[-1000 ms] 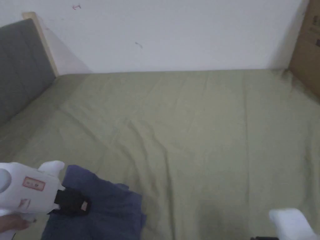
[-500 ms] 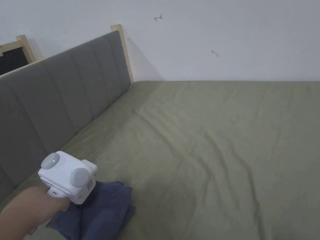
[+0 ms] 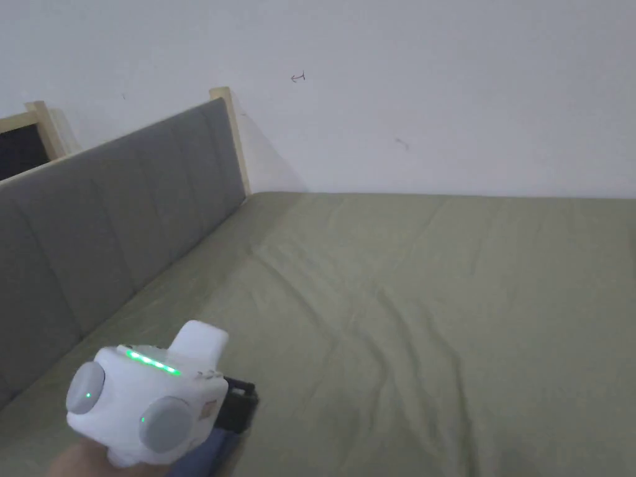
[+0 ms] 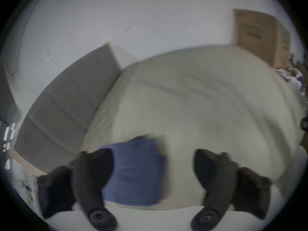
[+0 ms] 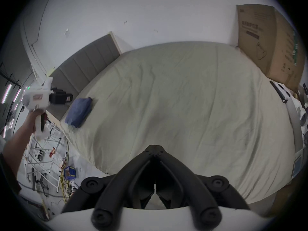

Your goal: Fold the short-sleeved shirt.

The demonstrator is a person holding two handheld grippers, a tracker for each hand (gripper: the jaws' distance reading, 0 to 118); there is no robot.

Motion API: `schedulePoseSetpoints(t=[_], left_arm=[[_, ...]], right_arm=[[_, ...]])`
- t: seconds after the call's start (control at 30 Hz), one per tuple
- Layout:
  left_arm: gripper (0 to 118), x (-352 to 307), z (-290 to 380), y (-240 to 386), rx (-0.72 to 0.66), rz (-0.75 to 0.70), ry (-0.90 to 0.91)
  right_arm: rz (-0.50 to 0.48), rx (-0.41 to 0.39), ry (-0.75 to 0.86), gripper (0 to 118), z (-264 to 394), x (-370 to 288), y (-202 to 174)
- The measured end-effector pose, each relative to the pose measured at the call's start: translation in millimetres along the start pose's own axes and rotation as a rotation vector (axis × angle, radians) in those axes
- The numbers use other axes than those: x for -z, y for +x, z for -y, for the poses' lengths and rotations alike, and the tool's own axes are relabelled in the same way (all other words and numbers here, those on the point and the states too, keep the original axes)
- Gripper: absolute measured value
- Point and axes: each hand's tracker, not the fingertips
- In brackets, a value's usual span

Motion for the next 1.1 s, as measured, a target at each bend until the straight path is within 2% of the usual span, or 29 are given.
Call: schedulePoseSetpoints(t=[0.03,0.07,0.1,0.13,0.17,0.23,0.33,0.5,0.6,0.67,0.73,0.83,0.9,0.93,1.1], left_arm=[[80,-17,-1,24,0.002,0.048,0.048],[46,-31,-2,48,-0.01,0.091,0.092],[19,-42,0,67,-0.039,0.12,0.12],[3,-55,2,86,-0.086,0.18,0.142],[1,-66,5,104,-0.165,0.243,0.167],[0,-82,11,134,-0.233,0.346,0.225],[0,-102,14,172,-0.234,0.282,0.339],[0,-133,23,204,-0.26,0.245,0.463],[0,-154,25,213,-0.252,0.157,0.547],[0,-169,27,216,-0.243,0.097,0.611],[0,-181,29,216,-0.27,0.089,0.675],[0,-195,34,221,-0.268,0.039,0.738],[0,-201,34,223,-0.272,0.044,0.756],[0,-204,35,225,-0.269,0.039,0.767],[0,-212,33,234,-0.237,0.03,0.792]], right_arm=[[0.001,0.009,0.017,0,-2,-8,2],[0.003,0.019,0.037,0,-3,-15,4],[0.008,0.031,0.056,0,-3,-23,6],[0.014,0.043,0.075,0,-4,-32,8],[0.016,0.053,0.085,0,-3,-39,13],[0.024,0.067,0.099,0,-2,-55,19],[0.056,0.068,0.13,0,3,-76,28],[0.25,-0.029,0.27,0,16,-112,30],[0.244,-0.077,0.436,0,28,-136,26],[0.296,-0.1,0.591,0,39,-151,22],[0.354,-0.097,0.734,0,51,-164,19],[0.337,-0.082,0.872,0,61,-176,23],[0.356,-0.076,0.894,0,64,-179,24],[0.404,-0.082,0.898,0,65,-180,23],[0.397,-0.077,0.904,0,66,-177,23]])
